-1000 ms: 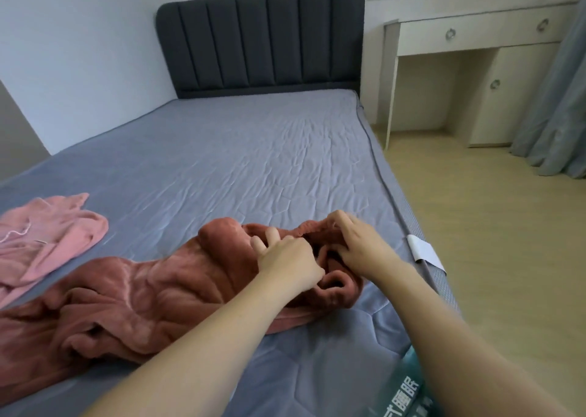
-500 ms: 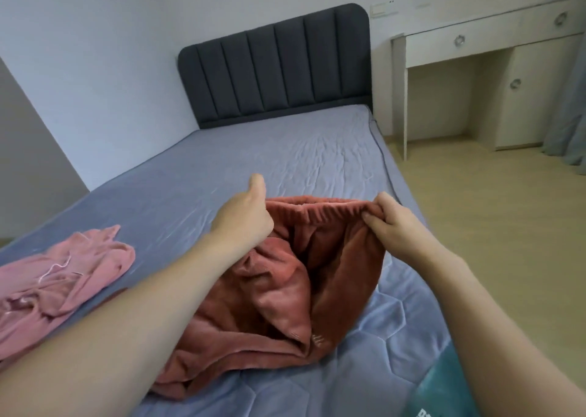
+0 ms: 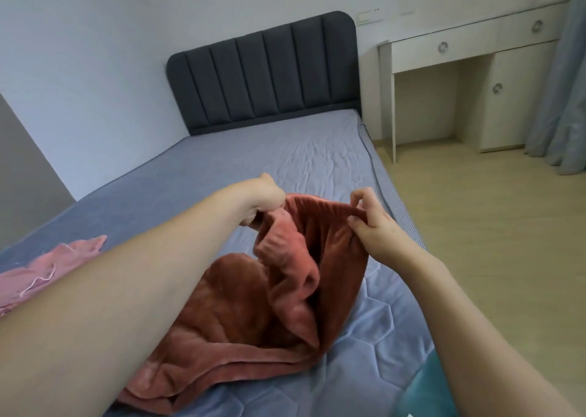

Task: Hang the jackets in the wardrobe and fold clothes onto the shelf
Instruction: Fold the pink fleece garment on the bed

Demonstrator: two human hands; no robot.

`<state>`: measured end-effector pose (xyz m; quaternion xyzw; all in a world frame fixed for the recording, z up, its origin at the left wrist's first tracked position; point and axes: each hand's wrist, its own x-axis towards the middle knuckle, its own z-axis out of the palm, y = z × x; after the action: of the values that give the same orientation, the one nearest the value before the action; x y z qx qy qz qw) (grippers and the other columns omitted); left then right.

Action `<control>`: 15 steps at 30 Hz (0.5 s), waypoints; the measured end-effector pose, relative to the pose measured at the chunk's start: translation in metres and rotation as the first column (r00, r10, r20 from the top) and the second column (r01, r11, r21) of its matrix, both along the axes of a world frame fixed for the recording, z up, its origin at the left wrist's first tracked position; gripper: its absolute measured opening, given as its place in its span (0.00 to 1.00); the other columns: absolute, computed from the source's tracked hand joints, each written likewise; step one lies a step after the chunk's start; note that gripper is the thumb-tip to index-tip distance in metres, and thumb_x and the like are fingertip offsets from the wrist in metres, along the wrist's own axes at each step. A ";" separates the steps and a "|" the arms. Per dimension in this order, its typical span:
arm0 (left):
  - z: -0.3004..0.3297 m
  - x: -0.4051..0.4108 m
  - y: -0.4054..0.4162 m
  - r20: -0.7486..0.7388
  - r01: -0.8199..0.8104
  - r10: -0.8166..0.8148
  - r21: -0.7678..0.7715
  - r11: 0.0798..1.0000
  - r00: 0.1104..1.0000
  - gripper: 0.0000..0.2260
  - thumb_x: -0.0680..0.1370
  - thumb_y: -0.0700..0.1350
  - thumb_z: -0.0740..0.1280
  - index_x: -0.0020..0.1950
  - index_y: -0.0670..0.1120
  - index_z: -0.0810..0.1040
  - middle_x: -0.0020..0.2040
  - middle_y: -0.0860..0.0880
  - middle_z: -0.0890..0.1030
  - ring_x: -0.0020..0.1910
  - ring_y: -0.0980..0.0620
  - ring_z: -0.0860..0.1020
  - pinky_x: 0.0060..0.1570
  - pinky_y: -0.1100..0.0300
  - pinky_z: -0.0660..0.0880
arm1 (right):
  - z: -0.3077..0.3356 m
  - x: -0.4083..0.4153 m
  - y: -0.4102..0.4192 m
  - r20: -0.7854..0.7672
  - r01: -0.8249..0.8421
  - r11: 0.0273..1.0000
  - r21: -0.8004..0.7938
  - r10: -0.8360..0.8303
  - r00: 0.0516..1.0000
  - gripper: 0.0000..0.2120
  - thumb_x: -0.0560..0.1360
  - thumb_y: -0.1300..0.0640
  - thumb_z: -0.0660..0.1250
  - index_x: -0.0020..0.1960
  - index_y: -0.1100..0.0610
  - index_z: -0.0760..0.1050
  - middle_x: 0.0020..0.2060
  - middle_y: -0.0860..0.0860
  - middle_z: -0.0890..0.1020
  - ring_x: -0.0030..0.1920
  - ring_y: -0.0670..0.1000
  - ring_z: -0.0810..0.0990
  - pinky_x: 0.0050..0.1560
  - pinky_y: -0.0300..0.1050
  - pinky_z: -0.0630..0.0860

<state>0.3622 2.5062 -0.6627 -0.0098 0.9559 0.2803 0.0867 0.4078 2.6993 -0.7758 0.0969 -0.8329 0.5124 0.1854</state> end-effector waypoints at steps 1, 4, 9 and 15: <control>0.001 -0.001 0.004 0.029 -0.005 0.003 0.077 0.997 1.000 0.13 0.75 0.29 0.58 0.58 0.41 0.70 0.35 0.41 0.75 0.24 0.47 0.74 0.23 0.59 0.74 | 0.003 0.001 0.002 -0.004 -0.002 1.000 0.022 0.002 1.000 0.17 0.77 0.68 0.58 0.43 0.45 0.68 0.39 0.48 0.73 0.34 0.43 0.72 0.30 0.31 0.67; 0.000 -0.004 0.017 0.160 -0.009 -0.041 0.300 0.954 0.986 0.13 0.76 0.27 0.52 0.43 0.40 0.72 0.25 0.43 0.78 0.20 0.50 0.77 0.20 0.58 0.76 | 0.009 0.007 0.013 0.125 -0.020 0.998 -0.056 0.027 0.992 0.15 0.72 0.68 0.56 0.33 0.54 0.75 0.46 0.62 0.77 0.38 0.52 0.75 0.35 0.35 0.70; -0.023 -0.017 0.052 0.243 -0.026 -0.071 0.372 0.928 0.967 0.16 0.77 0.29 0.48 0.40 0.40 0.72 0.29 0.42 0.78 0.23 0.50 0.78 0.25 0.55 0.79 | 0.000 0.013 0.036 0.422 -0.082 0.959 -0.272 0.195 0.885 0.40 0.64 0.23 0.54 0.39 0.58 0.83 0.32 0.55 0.83 0.32 0.50 0.79 0.39 0.44 0.73; -0.058 -0.040 0.085 0.417 0.063 -0.220 0.358 0.932 0.882 0.16 0.80 0.30 0.48 0.50 0.40 0.74 0.38 0.41 0.83 0.35 0.45 0.85 0.37 0.57 0.81 | -0.025 0.010 0.051 0.559 0.035 0.999 -0.027 -0.014 0.829 0.32 0.60 0.24 0.68 0.45 0.51 0.83 0.31 0.46 0.81 0.29 0.46 0.79 0.28 0.40 0.72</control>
<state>0.3218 2.5909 -0.7209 0.0115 0.8460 0.4210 0.3269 0.4178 2.7506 -0.8009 -0.0707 -0.8426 0.5308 -0.0576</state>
